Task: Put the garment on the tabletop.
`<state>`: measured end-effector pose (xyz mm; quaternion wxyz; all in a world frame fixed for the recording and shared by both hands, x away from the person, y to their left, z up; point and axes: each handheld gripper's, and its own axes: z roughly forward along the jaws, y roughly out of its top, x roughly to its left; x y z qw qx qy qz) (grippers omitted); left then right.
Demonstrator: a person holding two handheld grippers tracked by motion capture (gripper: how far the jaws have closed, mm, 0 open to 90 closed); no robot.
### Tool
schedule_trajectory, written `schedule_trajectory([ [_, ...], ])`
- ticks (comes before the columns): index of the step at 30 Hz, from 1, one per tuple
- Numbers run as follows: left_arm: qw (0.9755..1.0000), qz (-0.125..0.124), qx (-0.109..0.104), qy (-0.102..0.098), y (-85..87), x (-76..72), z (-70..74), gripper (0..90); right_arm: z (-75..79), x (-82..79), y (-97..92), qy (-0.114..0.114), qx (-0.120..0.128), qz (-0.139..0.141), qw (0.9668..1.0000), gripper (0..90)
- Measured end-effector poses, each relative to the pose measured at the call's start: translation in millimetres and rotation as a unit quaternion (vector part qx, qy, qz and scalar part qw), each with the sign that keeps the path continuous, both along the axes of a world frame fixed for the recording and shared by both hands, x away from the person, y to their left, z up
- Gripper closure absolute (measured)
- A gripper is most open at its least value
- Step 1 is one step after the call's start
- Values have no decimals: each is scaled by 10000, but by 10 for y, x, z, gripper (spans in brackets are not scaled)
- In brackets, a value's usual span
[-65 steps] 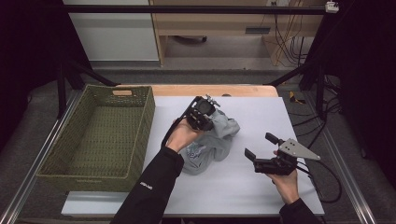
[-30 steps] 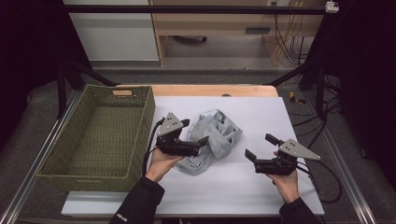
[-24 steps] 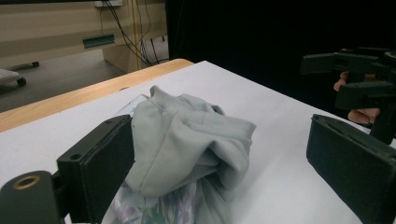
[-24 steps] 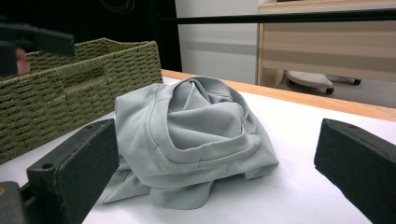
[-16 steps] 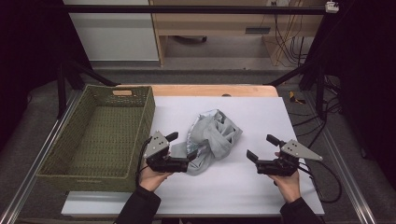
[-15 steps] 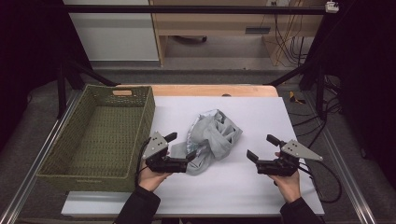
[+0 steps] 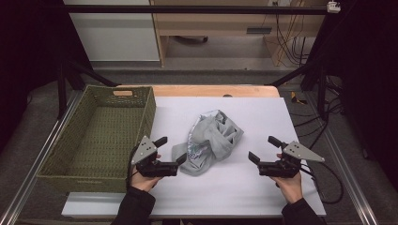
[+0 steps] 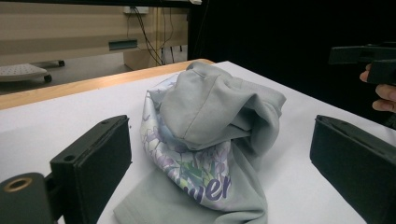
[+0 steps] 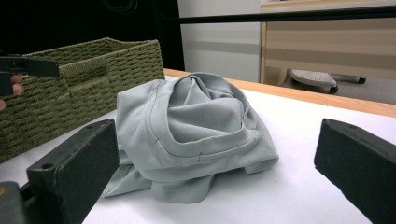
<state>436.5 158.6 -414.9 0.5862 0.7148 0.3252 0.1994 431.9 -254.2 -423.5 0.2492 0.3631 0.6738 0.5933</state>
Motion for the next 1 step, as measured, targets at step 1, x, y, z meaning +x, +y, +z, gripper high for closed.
schedule_trajectory([
  [1, 10000, 0, 0, 0, 0, 0, 0, 44, 1, 1, -2, 2, 4, 2, 10000, 5],
])
